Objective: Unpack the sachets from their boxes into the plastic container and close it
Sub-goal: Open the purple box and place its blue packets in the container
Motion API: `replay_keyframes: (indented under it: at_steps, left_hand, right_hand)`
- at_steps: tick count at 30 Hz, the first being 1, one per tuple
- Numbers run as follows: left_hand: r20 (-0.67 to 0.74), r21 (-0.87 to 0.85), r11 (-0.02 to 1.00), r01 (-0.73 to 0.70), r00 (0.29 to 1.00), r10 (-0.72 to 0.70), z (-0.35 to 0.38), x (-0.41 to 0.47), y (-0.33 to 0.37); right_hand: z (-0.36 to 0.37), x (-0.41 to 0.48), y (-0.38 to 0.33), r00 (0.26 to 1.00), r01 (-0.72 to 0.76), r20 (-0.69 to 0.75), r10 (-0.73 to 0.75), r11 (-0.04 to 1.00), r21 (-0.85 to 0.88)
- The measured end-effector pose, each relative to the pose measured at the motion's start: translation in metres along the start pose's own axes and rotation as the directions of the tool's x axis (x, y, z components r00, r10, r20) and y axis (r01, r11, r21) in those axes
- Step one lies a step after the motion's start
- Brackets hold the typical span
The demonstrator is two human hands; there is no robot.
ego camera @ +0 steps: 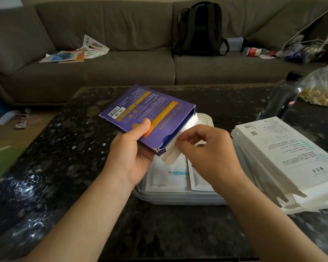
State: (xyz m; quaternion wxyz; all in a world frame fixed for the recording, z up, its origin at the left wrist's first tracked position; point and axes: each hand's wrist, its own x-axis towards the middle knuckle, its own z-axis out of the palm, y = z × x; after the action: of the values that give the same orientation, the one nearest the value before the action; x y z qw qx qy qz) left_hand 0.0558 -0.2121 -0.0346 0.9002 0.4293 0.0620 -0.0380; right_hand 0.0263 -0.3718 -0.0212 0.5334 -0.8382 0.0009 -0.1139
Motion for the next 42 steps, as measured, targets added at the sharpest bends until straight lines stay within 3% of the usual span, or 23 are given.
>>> replay_keyframes:
  at_steps: [4, 11, 16, 22, 26, 32, 35, 37, 39, 42]
  left_hand:
    - [0.020, 0.020, 0.999, -0.045, 0.999, 0.045, -0.001, 0.000, 0.000]
    - [0.061, 0.000, 0.993, -0.121, 0.991, 0.121, -0.001, 0.000, -0.003]
    - [0.083, -0.011, 0.991, -0.132, 0.988, 0.132, -0.002, 0.000, -0.007]
    - [0.108, 0.033, 0.996, -0.085, 0.991, 0.081, -0.004, -0.001, -0.017]
    - [0.132, 0.034, 0.999, -0.033, 0.991, 0.029, -0.007, 0.002, -0.013]
    - [0.096, -0.032, 0.999, -0.020, 0.995, 0.023, -0.019, 0.015, 0.003]
    - [-0.025, -0.017, 0.998, -0.064, 0.998, 0.064, -0.033, 0.028, 0.018]
    - [-0.122, 0.072, 0.996, -0.059, 0.990, 0.068, -0.042, 0.035, 0.027]
    - [-0.191, 0.301, 0.952, -0.061, 0.974, 0.123, -0.049, 0.037, 0.033]
    - [-0.164, 0.553, 0.833, 0.003, 0.981, 0.105, -0.051, 0.035, 0.041]
  right_hand:
    - [-0.008, 0.002, -0.007, 0.959, -0.268, 0.177, 0.220, 0.906, 0.327]
    - [-0.010, 0.007, -0.005, 0.864, -0.498, 0.352, 0.359, 0.706, 0.504]
    - [-0.008, 0.006, -0.004, 0.857, -0.507, 0.413, 0.308, 0.645, 0.571]
    - [-0.003, 0.010, 0.001, 0.878, -0.479, 0.310, 0.365, 0.669, 0.568]
    - [-0.009, 0.014, 0.003, 0.910, -0.414, 0.267, 0.317, 0.697, 0.586]
    - [-0.018, 0.022, 0.007, 0.937, -0.349, 0.221, 0.271, 0.672, 0.653]
    - [-0.022, 0.025, 0.010, 0.930, -0.366, 0.221, 0.293, 0.687, 0.628]
    - [-0.024, 0.027, 0.012, 0.926, -0.375, 0.212, 0.313, 0.694, 0.614]
    - [-0.025, 0.029, 0.014, 0.922, -0.383, 0.205, 0.328, 0.696, 0.608]
    - [-0.030, 0.033, 0.015, 0.919, -0.392, 0.197, 0.342, 0.732, 0.558]
